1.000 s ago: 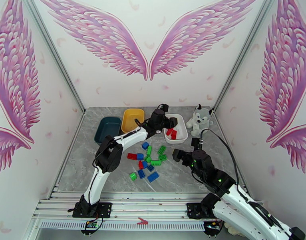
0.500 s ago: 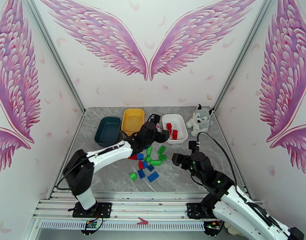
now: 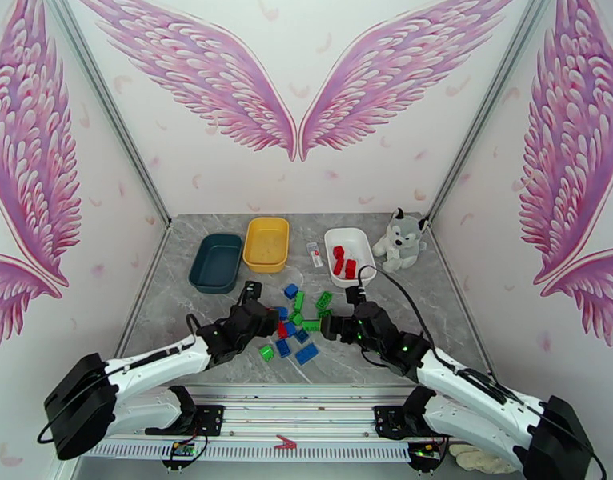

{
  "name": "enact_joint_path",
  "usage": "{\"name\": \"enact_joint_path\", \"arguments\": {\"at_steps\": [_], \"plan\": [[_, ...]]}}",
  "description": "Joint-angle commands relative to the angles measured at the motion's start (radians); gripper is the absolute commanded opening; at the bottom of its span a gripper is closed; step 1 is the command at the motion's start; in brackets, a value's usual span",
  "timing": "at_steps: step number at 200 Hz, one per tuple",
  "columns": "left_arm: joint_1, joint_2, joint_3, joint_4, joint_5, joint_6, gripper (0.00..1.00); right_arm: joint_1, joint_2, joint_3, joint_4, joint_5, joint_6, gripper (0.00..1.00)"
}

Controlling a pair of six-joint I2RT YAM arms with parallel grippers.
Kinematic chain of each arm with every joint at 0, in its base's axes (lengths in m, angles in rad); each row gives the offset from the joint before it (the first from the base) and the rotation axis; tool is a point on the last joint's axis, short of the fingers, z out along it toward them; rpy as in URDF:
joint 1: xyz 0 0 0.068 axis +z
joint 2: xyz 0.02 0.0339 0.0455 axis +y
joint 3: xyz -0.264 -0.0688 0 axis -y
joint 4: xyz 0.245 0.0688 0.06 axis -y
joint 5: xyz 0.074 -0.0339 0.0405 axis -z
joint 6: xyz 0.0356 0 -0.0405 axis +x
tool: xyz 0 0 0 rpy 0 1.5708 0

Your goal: Sort the legos into containers by color

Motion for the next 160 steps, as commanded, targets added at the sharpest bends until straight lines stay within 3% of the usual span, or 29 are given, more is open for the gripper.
{"name": "enact_joint_path", "arguments": {"at_steps": [1, 34, 68, 160], "plan": [[-0.009, -0.058, -0.062, -0.024, -0.021, -0.057, 0.89, 0.062, 0.076, 0.069, 0.068, -0.002, -0.01, 0.91], [-0.011, 0.003, -0.079, -0.006, -0.001, -0.046, 0.9, 0.166, 0.201, 0.148, 0.087, 0.037, -0.025, 0.91], [-0.009, 0.127, -0.052, 0.034, 0.006, -0.021, 0.91, 0.194, 0.264, 0.182, 0.1, 0.046, -0.023, 0.9], [0.044, 0.398, 0.072, 0.117, 0.067, 0.034, 0.91, 0.196, 0.044, 0.101, 0.015, 0.134, -0.001, 0.95]]}}
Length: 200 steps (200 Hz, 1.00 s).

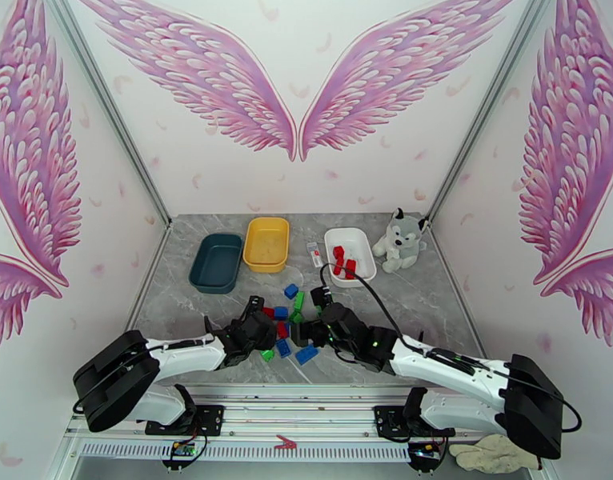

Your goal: Sort the legos into containers by color

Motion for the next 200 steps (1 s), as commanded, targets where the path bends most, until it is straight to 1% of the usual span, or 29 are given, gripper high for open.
{"name": "enact_joint_path", "arguments": {"at_steps": [1, 35, 72, 97, 128, 146, 161, 170, 187, 200], "plan": [[0.024, 0.067, 0.061, 0.027, 0.017, 0.023, 0.91, 0.007, -0.074, -0.033, -0.059, 0.059, 0.005, 0.95], [0.07, 0.17, 0.12, 0.021, 0.004, 0.018, 0.9, 0.006, -0.158, -0.057, -0.102, 0.098, 0.009, 0.98], [0.115, 0.245, 0.189, 0.008, 0.01, 0.042, 0.87, 0.006, -0.175, -0.065, -0.113, 0.108, 0.015, 0.99], [0.121, 0.265, 0.223, -0.011, 0.022, 0.059, 0.82, 0.007, -0.17, -0.07, -0.109, 0.105, 0.021, 0.99], [0.115, 0.242, 0.209, -0.017, 0.032, 0.048, 0.77, 0.007, -0.169, -0.075, -0.108, 0.112, 0.024, 0.99], [0.109, 0.221, 0.192, -0.021, 0.029, 0.041, 0.7, 0.006, -0.166, -0.075, -0.104, 0.11, 0.025, 0.99], [0.097, 0.194, 0.184, -0.03, 0.019, 0.037, 0.58, 0.006, -0.163, -0.075, -0.102, 0.115, 0.025, 0.99], [0.087, 0.173, 0.18, -0.042, 0.013, 0.035, 0.53, 0.005, -0.159, -0.074, -0.1, 0.116, 0.023, 0.99], [0.069, 0.119, 0.179, -0.072, 0.005, 0.034, 0.49, 0.007, -0.148, -0.071, -0.095, 0.127, 0.02, 0.99], [0.06, 0.07, 0.178, -0.089, 0.019, 0.037, 0.47, 0.005, -0.13, -0.066, -0.087, 0.14, 0.013, 0.99]]}}
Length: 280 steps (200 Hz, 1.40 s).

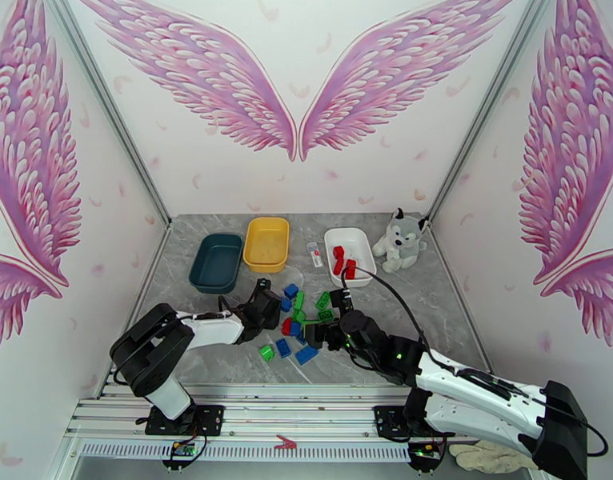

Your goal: Sort the legos into containers by color

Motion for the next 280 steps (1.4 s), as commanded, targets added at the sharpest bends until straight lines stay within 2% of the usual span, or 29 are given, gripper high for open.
{"name": "enact_joint_path", "arguments": {"at_steps": [1, 42, 60, 82, 124, 164, 219, 252, 265, 280], "plan": [[-0.022, -0.103, -0.012, -0.066, -0.002, 0.005, 0.47, 0.005, 0.026, -0.001, 0.006, 0.04, 0.005, 0.99], [-0.025, -0.229, -0.018, -0.023, 0.145, 0.011, 0.46, -0.031, 0.129, 0.067, 0.034, 0.069, -0.008, 0.98], [-0.026, -0.238, -0.001, 0.037, 0.223, 0.015, 0.46, -0.094, 0.162, 0.106, 0.042, 0.042, -0.009, 0.98], [-0.023, -0.196, 0.063, 0.093, 0.31, 0.021, 0.46, -0.198, 0.177, 0.138, 0.064, -0.052, -0.012, 0.99], [-0.018, -0.031, 0.235, 0.194, 0.427, 0.013, 0.44, -0.381, 0.185, 0.187, 0.055, -0.194, 0.012, 0.98], [0.006, 0.159, 0.427, 0.258, 0.512, -0.038, 0.43, -0.521, 0.112, 0.134, 0.058, -0.302, 0.068, 0.98], [0.03, 0.421, 0.791, 0.261, 0.613, -0.09, 0.42, -0.578, -0.14, 0.012, -0.042, -0.283, 0.077, 1.0], [0.03, 0.568, 1.055, 0.189, 0.68, -0.127, 0.42, -0.58, -0.252, -0.027, -0.113, -0.276, 0.076, 0.99], [0.03, 0.624, 1.156, 0.142, 0.691, -0.132, 0.44, -0.58, -0.286, -0.033, -0.142, -0.271, 0.074, 0.99], [0.029, 0.682, 1.246, 0.1, 0.695, -0.134, 0.5, -0.58, -0.327, -0.038, -0.178, -0.26, 0.073, 0.99]]}}
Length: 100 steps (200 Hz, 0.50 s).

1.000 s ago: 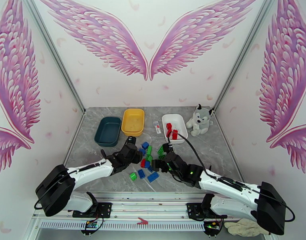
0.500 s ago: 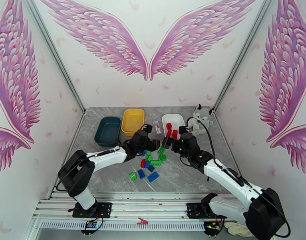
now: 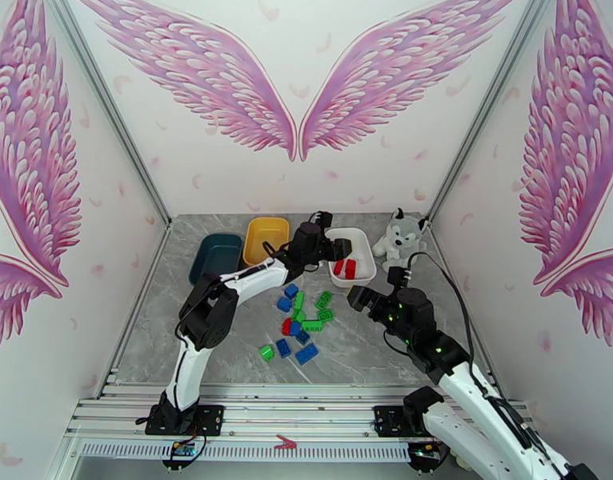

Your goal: Sort the legos into containers by color

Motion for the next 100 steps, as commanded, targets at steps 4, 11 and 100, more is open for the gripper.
{"name": "enact_joint_path", "arguments": {"at_steps": [4, 11, 100], "plan": [[0.0, 0.096, 0.156, -0.101, 0.044, -0.02, 0.54, -0.007, -0.064, -0.02, -0.104, 0.013, 0.012, 0.99], [0.0, 0.113, 0.179, -0.11, 0.038, -0.025, 0.62, -0.007, -0.086, -0.022, -0.121, 0.018, 0.012, 0.99], [-0.043, -0.029, 0.032, -0.084, -0.043, 0.056, 0.8, -0.007, -0.306, -0.04, -0.306, 0.048, -0.008, 1.0]]}}
